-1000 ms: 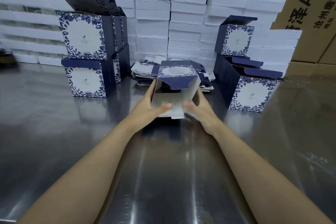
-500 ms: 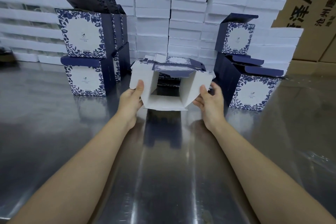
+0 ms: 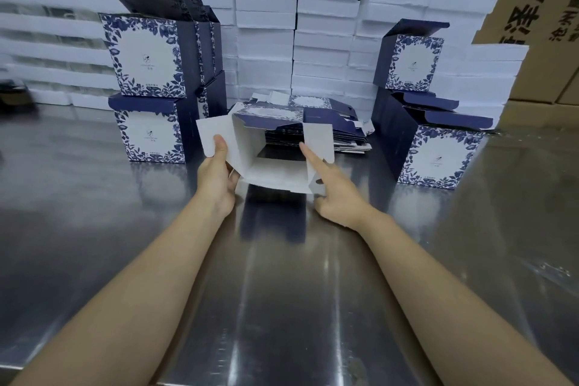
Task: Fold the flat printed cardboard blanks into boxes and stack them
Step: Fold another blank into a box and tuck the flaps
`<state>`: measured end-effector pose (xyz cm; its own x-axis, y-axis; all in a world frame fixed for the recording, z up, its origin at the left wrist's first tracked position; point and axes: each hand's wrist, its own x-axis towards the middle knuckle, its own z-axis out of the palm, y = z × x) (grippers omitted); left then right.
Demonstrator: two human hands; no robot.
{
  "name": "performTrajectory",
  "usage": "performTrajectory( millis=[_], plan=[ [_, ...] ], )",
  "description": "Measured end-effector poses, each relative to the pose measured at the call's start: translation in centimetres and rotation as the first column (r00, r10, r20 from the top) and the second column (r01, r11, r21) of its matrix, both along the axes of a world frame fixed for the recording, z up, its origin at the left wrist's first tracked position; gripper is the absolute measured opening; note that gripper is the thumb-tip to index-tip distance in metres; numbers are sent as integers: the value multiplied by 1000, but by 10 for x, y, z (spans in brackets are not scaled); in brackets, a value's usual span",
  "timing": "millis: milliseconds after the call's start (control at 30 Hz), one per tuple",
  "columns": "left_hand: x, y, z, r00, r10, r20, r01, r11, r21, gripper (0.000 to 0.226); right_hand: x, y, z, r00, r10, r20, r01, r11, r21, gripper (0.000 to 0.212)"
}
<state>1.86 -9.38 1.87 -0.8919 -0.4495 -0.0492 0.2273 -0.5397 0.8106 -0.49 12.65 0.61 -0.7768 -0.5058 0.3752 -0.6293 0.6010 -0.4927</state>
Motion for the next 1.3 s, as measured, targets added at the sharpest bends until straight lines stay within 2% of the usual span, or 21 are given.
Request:
performTrajectory(
  millis=[67, 133, 200, 267, 400, 433, 533, 667, 733, 833, 900, 1000, 1067, 1133, 1200, 1267, 1300],
  plan=[
    [0, -1, 0, 1000, -2, 5, 2, 1000, -30, 37, -1, -2, -3, 999, -6, -34, 5, 1000, -20, 94],
    [-1, 1, -2, 1000, 4, 28, 0, 991, -132, 37, -3, -3, -3, 994, -78, -83, 60, 978, -199, 76],
    [-2, 6, -3, 998, 36, 52, -18, 952, -307, 48, -6, -3, -2, 976, -192, -99, 137, 905, -404, 62],
    [1, 13, -2, 999, 8, 47, 12, 913, -408, 65, -7, -3, -1, 953, -288, -99, 203, 843, -498, 59],
    [9, 25, 3, 987, -162, 11, 154, 915, -374, 133, -3, -9, 3, 944, -331, 0, 262, 748, -610, 61],
    [8, 25, 2, 983, -186, -13, 168, 916, -365, 137, -2, -11, 3, 949, -316, 13, 255, 739, -623, 61],
    [3, 22, -2, 963, -253, -95, 203, 910, -362, 121, 0, -12, 4, 958, -285, -18, 216, 762, -610, 59],
    [2, 23, -6, 971, -209, -117, 152, 915, -373, 59, 5, -13, 7, 945, -309, -108, 204, 814, -544, 53],
    [1, 22, -7, 977, -183, -106, 128, 911, -392, 42, 8, -12, 9, 926, -296, -233, 147, 853, -501, 45],
    [0, 21, -9, 984, -143, -105, 83, 896, -437, 17, 12, -10, 14, 832, -320, -453, 77, 876, -476, 33],
    [0, 21, -9, 991, -85, -106, 20, 864, -503, 4, 12, -9, 16, 795, -307, -523, 25, 878, -478, 26],
    [3, 25, -8, 988, -96, -119, 9, 812, -583, 8, 14, -10, 16, 809, -227, -542, 9, 927, -375, 20],
    [5, 29, -8, 984, -112, -140, -1, 779, -627, 15, 18, -10, 15, 839, -192, -509, -6, 932, -362, 31],
    [7, 31, -7, 978, -108, -181, -31, 774, -632, 24, 21, -8, 19, 847, -170, -504, -55, 915, -401, 46],
    [8, 30, -6, 973, -85, -214, -78, 753, -654, 32, 21, -6, 25, 867, -154, -474, -94, 883, -459, 51],
    [8, 28, -7, 971, -87, -223, -103, 689, -717, 36, 19, -4, 31, 925, -138, -354, -91, 825, -558, 53],
    [9, 26, -7, 970, -104, -220, -108, 626, -773, 42, 20, -4, 33, 950, -130, -286, -71, 798, -599, 55]
  ],
)
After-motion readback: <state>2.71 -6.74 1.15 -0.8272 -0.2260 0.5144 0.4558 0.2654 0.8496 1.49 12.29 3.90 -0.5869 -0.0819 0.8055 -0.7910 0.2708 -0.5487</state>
